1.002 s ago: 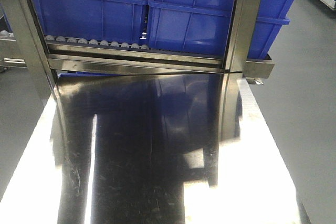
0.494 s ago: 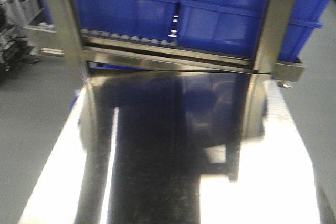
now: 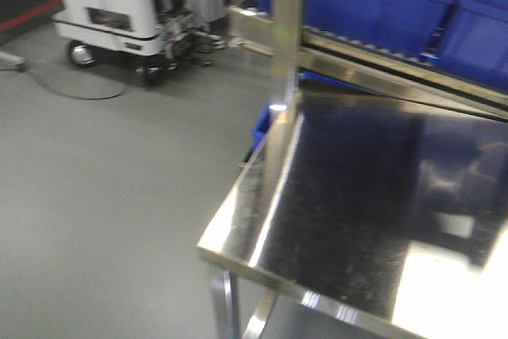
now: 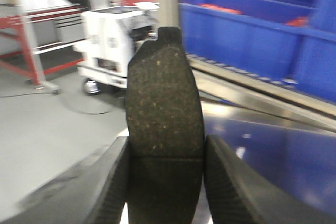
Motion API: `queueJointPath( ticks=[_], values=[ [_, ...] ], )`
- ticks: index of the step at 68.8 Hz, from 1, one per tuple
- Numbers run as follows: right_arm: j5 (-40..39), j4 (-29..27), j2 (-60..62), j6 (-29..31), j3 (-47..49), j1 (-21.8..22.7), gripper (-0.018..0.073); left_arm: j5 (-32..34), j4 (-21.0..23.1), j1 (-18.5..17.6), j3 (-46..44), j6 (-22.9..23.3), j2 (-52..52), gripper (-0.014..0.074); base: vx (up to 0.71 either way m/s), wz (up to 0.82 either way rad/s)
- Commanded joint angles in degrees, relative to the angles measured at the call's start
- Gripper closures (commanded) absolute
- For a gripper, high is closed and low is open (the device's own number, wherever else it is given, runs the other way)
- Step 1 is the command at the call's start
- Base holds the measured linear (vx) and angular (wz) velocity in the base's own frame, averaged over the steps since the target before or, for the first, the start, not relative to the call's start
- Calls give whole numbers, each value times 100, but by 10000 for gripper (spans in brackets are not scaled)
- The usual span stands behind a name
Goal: Move and align brake pads A on conveyor
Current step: 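Back the base away from the table and turn toward the floor line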
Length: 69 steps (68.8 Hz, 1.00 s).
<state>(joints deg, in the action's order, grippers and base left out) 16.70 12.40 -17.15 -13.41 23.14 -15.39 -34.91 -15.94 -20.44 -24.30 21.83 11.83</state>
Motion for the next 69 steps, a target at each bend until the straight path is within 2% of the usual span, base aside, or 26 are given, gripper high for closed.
queueJointPath(
  ticks=[1, 44, 69],
  values=[
    [-562, 93, -40, 26, 180, 28, 564, 541, -85, -6, -163, -1, 50, 602, -19, 72],
    [-562, 88, -40, 26, 180, 28, 564, 541, -85, -6, -163, -1, 50, 602, -17, 71],
    [-562, 88, -40, 26, 180, 28, 564, 541, -85, -6, -163, -1, 50, 602, -7, 95]
  ],
)
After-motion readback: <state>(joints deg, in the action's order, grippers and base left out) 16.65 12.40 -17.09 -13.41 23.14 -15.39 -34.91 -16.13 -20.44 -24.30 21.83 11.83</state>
